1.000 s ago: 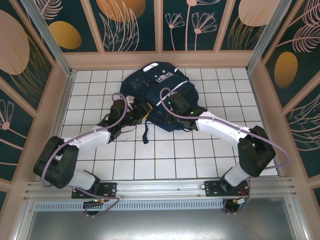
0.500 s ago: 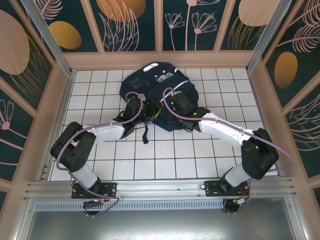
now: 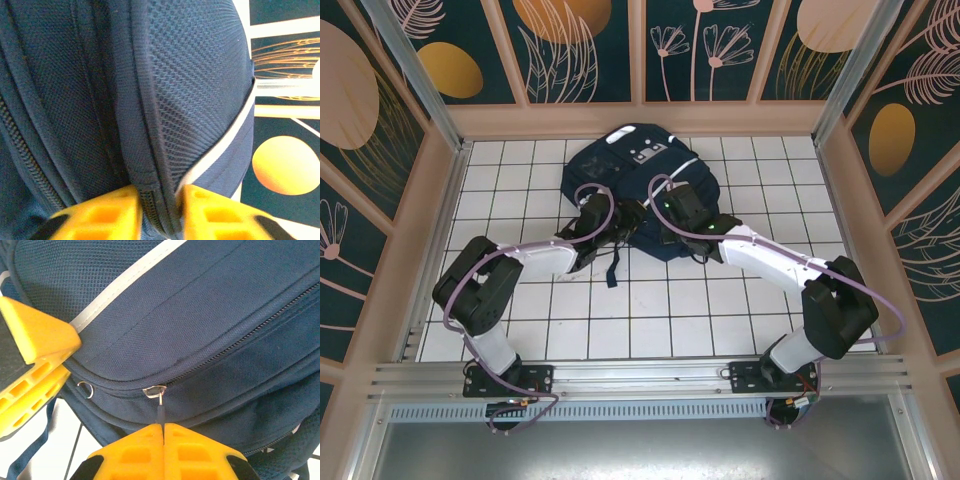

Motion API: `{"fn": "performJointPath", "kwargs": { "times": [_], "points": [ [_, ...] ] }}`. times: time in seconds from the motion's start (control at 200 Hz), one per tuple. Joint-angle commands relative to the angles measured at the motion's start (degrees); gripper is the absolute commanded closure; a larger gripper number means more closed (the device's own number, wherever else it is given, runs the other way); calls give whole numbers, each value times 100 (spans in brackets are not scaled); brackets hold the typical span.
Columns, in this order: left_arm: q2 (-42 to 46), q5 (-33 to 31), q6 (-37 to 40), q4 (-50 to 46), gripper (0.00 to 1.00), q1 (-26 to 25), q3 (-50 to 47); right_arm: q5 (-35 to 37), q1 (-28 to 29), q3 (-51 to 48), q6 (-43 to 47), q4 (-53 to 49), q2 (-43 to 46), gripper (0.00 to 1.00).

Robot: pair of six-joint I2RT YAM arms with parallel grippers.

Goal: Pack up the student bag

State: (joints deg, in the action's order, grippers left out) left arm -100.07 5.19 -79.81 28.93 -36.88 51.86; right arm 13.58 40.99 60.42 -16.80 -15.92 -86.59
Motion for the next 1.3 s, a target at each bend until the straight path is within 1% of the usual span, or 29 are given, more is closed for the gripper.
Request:
{"fn": "performJointPath", "kwargs": {
  "times": [0.0,0.075,0.16,0.245,0.26,0.395,0.535,0.766,0.811,0.861,0.896,0.941,0.956,0.981,1.031,1.071,1.106,1.176,1.296],
  "points": [
    [-107,-380,100,-240,84,54,232,400,-95,92,84,-108,155,100],
    [-71,-422,158,-306,93,84,214,552,-122,131,138,-153,137,100],
    [56,-475,235,-351,100,189,48,796,-173,180,234,-234,114,100],
    [150,-386,344,-393,100,371,-196,958,-285,174,343,-279,104,100],
    [317,-367,370,-392,100,415,-246,976,-301,167,370,-280,100,100],
    [766,-204,656,-497,100,865,-719,988,-542,112,569,-236,113,100],
    [1060,-7,1122,-887,100,1304,-838,1011,-694,201,664,-210,57,100],
    [1240,253,1674,-1190,100,2041,-820,1117,-911,444,748,-201,-107,100],
    [1236,434,1794,-1190,100,2162,-761,992,-934,509,772,-190,-141,100],
    [1219,588,1945,-1245,100,2199,-671,576,-931,591,850,-218,-177,100],
    [1198,655,2033,-1283,100,2194,-604,44,-930,619,907,-184,-170,100],
    [1162,764,2103,-1305,100,2202,-544,-921,-935,552,1014,-22,-125,100],
    [1146,776,2126,-1318,100,2201,-525,-1193,-929,526,1054,47,-110,97],
    [1124,790,2144,-1343,100,2201,-495,-1697,-922,487,1081,154,-102,88],
    [1083,821,2166,-1337,100,2197,-463,-2265,-829,484,1113,266,-157,71],
    [1047,843,2187,-1352,100,2198,-434,-2418,-661,548,1200,250,-237,60],
    [1027,850,2189,-1361,100,2202,-415,-2314,-512,607,1303,211,-341,54],
    [1016,862,2189,-1355,100,2198,-388,-2099,-282,781,1548,85,-582,49],
    [1038,843,2215,-1399,100,2199,-335,-2011,-181,1045,1807,31,-985,47]
  ]
}}
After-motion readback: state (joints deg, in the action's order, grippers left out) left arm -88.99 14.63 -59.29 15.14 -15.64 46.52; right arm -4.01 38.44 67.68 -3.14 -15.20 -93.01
